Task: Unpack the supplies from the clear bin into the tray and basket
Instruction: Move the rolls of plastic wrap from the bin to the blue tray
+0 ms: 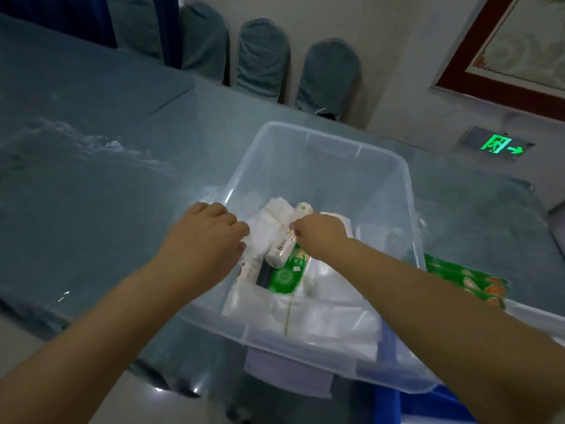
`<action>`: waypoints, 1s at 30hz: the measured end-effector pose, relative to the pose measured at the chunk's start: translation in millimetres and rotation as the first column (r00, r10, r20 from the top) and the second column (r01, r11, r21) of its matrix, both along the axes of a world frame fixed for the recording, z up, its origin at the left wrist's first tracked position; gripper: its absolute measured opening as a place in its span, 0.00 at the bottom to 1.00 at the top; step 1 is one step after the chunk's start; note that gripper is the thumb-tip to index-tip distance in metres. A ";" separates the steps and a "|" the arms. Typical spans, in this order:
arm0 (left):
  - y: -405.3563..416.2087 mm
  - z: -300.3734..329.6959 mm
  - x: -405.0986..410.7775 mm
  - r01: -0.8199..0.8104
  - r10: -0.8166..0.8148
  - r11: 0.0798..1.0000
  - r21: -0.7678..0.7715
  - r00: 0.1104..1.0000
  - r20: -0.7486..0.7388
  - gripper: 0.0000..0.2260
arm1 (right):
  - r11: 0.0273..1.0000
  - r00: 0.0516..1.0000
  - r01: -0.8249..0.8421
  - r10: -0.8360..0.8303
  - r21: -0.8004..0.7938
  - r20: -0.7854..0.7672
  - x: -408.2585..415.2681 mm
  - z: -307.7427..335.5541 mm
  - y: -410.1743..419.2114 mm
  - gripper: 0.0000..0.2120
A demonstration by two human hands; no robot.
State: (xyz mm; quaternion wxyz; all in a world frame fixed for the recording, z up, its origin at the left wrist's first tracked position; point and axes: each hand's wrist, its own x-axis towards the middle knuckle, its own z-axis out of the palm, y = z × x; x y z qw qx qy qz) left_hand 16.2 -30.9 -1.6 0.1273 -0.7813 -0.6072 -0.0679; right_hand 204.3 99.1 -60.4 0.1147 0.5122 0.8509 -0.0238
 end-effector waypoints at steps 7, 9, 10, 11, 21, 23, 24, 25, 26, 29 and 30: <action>2.5 -14.6 -8.3 0.041 -0.045 0.998 0.038 0.992 0.116 0.06 | 0.747 0.710 0.437 -0.628 -0.500 -0.318 -38.4 -67.2 2.6 0.33; 4.0 -16.5 -10.1 0.055 -0.057 0.998 0.022 0.991 0.123 0.04 | 0.668 0.576 0.483 -0.729 -0.565 -0.370 -44.9 -72.6 3.7 0.38; 4.7 -16.9 -10.8 0.055 -0.057 0.998 0.018 0.990 0.125 0.03 | 0.636 0.528 0.506 -0.763 -0.583 -0.374 -46.1 -74.8 5.2 0.39; 4.8 -17.2 -11.1 0.052 -0.053 0.999 0.013 0.991 0.124 0.03 | 0.599 0.475 0.525 -0.796 -0.604 -0.376 -46.9 -74.2 5.4 0.40; 1.8 -3.7 -7.5 0.040 -0.036 0.999 -0.021 0.984 0.176 0.14 | 0.733 0.499 0.488 -0.680 -0.474 -0.537 3.1 15.6 -0.7 0.32; 6.4 5.1 -4.8 0.037 -0.041 0.999 0.033 0.986 0.162 0.06 | 0.833 0.590 0.373 -0.553 -0.409 -0.588 18.5 38.1 -14.1 0.31; 10.8 10.7 -2.6 0.024 -0.032 0.998 0.051 0.986 0.164 0.09 | 0.878 0.627 0.310 -0.477 -0.364 -0.616 25.2 50.1 -22.4 0.31; 15.9 15.5 -0.7 0.016 -0.024 0.998 0.055 0.987 0.159 0.16 | 0.911 0.652 0.246 -0.409 -0.331 -0.639 30.8 61.3 -30.6 0.31; 21.0 21.0 0.5 0.016 -0.023 0.999 0.051 0.989 0.148 0.23 | 0.932 0.661 0.180 -0.351 -0.313 -0.664 35.4 72.4 -39.5 0.31; 33.7 30.6 2.6 0.095 -0.097 0.995 0.037 0.994 0.047 0.35 | 0.960 0.667 0.011 -0.215 -0.279 -0.713 41.4 97.4 -61.3 0.30; 35.6 32.0 2.6 0.110 -0.111 0.994 0.019 0.994 0.015 0.35 | 0.967 0.680 -0.031 -0.165 -0.253 -0.714 42.0 103.1 -65.0 0.31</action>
